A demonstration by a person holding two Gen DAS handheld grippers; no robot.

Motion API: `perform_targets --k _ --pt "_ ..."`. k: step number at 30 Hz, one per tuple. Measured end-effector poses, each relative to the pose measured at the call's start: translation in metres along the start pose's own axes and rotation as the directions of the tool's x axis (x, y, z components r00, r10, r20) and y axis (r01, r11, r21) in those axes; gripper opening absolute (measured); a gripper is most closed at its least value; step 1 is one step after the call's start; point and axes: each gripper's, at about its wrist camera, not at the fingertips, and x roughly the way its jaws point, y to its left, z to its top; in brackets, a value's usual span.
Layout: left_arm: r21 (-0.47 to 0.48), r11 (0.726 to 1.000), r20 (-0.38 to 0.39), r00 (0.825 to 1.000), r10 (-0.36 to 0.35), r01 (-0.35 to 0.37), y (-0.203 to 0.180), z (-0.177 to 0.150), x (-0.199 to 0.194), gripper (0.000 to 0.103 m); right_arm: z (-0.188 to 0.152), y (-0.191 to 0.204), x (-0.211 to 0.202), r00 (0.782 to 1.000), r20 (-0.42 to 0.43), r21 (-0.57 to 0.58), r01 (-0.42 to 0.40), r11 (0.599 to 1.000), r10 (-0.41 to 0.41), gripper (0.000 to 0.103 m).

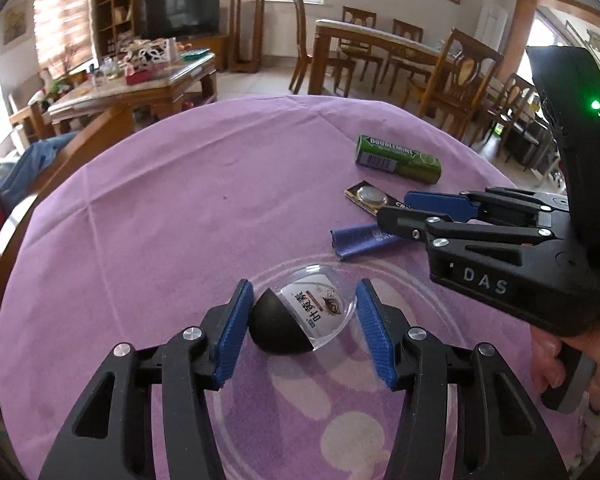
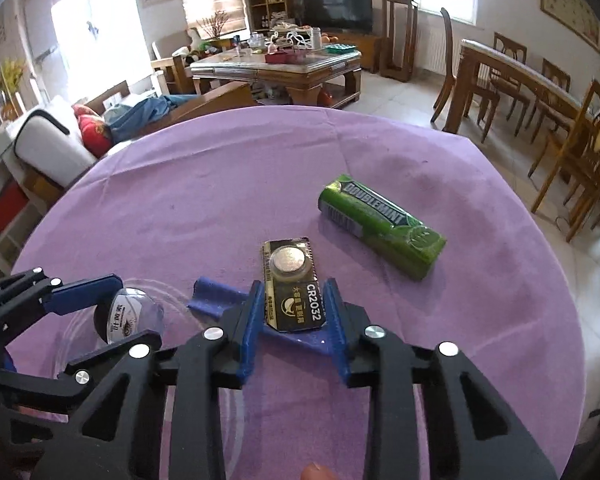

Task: Collect trash
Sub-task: 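Grasp the clear plastic lid with the left tool while the right tool grasps the battery card, then carry the plastic lid and battery card over the black bin and open both tools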

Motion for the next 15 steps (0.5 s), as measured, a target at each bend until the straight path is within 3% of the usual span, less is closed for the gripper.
perform_targets --k 3,12,15 --pt "-0.012 1.000 0.006 1.000 -0.009 0.009 0.000 -0.002 -0.002 0.053 -0.002 0.000 -0.002 1.000 0.019 0.009 -0.005 1.000 0.005 0.030" --pt "-0.028 0.999 0.082 0.996 -0.026 0.028 0.001 -0.004 -0.017 0.053 -0.011 -0.027 -0.040 0.983 0.121 0.172 -0.155 0.973 0.136 0.030" --pt "-0.021 0.997 0.183 0.981 -0.069 0.074 0.001 -0.007 -0.035 0.053 -0.023 -0.036 -0.066 0.970 0.174 0.220 -0.207 0.953 0.171 0.030"
